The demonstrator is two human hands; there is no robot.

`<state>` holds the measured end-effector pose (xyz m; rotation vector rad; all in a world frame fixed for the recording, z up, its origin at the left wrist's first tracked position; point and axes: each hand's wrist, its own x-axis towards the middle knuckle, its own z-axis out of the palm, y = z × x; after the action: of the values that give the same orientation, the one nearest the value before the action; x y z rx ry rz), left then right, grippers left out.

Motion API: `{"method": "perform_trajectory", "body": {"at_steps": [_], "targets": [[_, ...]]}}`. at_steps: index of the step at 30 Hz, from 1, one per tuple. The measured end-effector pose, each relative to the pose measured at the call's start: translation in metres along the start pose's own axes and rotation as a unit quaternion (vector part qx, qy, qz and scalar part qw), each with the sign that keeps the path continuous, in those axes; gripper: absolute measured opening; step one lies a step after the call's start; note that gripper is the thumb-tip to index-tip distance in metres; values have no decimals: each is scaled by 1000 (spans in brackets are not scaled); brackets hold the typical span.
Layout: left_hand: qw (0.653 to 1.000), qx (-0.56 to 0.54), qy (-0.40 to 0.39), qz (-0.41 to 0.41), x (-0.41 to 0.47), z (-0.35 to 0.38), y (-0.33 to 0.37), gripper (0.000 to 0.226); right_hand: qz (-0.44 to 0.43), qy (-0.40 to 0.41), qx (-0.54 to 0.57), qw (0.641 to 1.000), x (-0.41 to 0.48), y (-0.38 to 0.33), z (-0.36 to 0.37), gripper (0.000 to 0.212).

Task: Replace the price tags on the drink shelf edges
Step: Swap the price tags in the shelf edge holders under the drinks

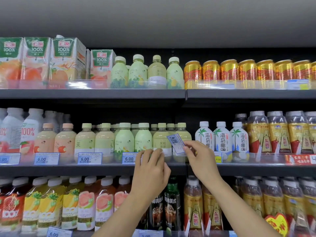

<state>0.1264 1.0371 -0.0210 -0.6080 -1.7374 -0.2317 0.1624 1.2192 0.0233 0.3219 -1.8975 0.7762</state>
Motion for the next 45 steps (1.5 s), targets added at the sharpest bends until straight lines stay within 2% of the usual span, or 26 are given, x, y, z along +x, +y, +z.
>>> {"method": "perform_trajectory", "body": {"at_steps": [5,10,14,17,20,24,26,30,33,36,38,42,45], "targets": [[999,-32,1,-44,1,3,2,20,-54,-14,-19,998,3,-6,2,18],[997,-57,-8,-53,-8,6,4,23,-150,-54,-162,974,-1,-4,2,28],[997,-60,-8,-45,-10,4,3,28,-172,-79,-263,946,-2,1,4,43],[998,-37,-16,-55,-10,0,3,36,-177,-78,-293,936,-3,2,8,44],[997,-5,-45,-54,-7,-3,2,49,-164,-93,-301,935,-7,-2,8,40],[996,0,-69,-59,0,-5,3,44,-146,-100,-310,934,-14,-9,6,42],[995,-20,-74,-65,0,-5,2,44,-145,-78,-307,937,-19,-10,5,42],[998,-61,-21,-26,-26,-8,-5,38,-179,3,-231,956,-48,-8,10,28],[997,-80,11,-8,-64,-11,-13,28,-194,-22,-178,964,-83,-4,25,19],[995,-97,3,-16,-109,-11,-22,15,-167,-95,-132,973,-122,6,48,13],[992,-110,-41,-35,-140,-8,-28,12,-127,-154,-123,972,-145,13,64,15],[980,-97,-153,-86,-196,0,-38,20,-51,-218,-138,965,-178,20,81,22],[973,-96,-181,-108,-216,3,-45,27,6,-228,-172,958,-190,22,83,26]]}}
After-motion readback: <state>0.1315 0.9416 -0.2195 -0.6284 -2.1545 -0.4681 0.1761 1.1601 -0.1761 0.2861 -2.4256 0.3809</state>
